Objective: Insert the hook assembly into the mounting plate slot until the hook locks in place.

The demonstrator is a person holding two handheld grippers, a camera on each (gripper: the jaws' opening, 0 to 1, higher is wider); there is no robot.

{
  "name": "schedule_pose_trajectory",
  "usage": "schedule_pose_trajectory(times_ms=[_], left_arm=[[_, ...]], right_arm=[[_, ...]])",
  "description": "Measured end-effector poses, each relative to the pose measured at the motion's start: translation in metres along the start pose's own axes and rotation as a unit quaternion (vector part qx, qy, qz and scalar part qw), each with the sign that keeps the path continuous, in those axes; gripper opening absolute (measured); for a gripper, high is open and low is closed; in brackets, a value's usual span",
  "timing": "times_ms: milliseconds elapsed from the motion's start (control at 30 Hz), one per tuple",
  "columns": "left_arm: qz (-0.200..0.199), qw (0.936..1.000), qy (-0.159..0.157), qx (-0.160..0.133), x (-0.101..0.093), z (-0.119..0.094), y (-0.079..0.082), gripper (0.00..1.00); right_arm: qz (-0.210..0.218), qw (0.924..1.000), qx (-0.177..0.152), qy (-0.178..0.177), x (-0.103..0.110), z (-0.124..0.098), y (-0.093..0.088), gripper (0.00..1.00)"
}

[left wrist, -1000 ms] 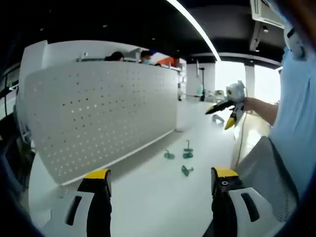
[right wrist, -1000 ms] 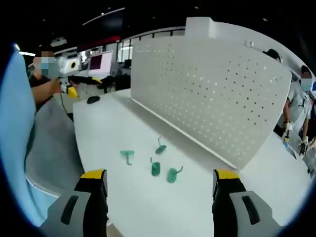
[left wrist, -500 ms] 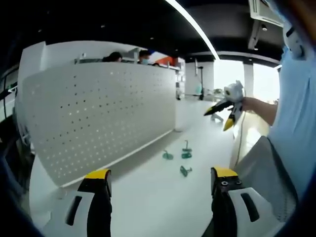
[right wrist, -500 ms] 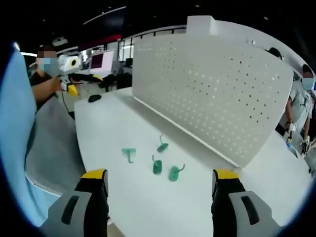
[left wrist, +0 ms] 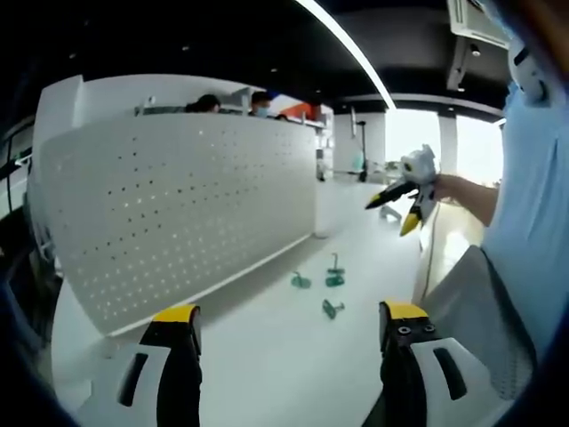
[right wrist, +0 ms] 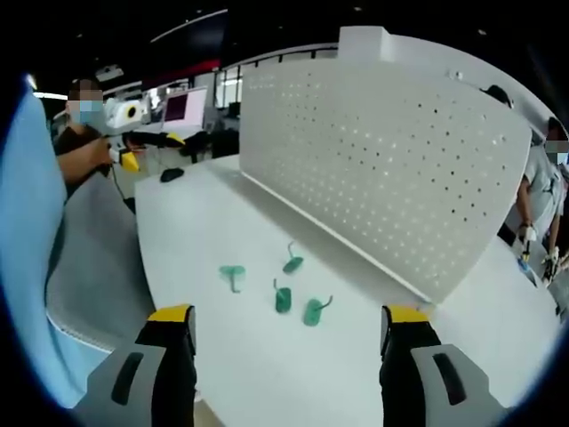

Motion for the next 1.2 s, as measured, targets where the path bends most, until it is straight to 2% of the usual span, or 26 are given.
schedule_pose_trajectory(times_ms=[367, 767, 1200], left_arm=[[0.001, 1.0, -0.008, 0.002, -0.002, 0.004, 0.0, 0.84], [-0.005, 0.9999, -0.013, -0.006, -0.002, 0.008, -0.003, 0.83], [-0.006, 0.9998, -0.02, -0.005, -0.003, 0.01, -0.006, 0.83]], right_arm=[[0.006, 0.9999, 0.006, 0.006, -0.006, 0.005, -0.007, 0.85], [0.0, 0.9998, 0.017, 0.012, -0.012, 0.006, -0.005, 0.84], [0.019, 0.9994, 0.028, 0.009, -0.017, 0.014, -0.002, 0.8]])
Point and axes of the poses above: the point that each gripper's makers call its tool centre point, and the gripper's own axes: z roughly forward along the fingers, x roughly to its left, y roughly out of its top, the point moved 7 cm from there along -z, roughly backward along the fingers, and after that the axes turned 14 degrees about -z, right-handed, at the moved point
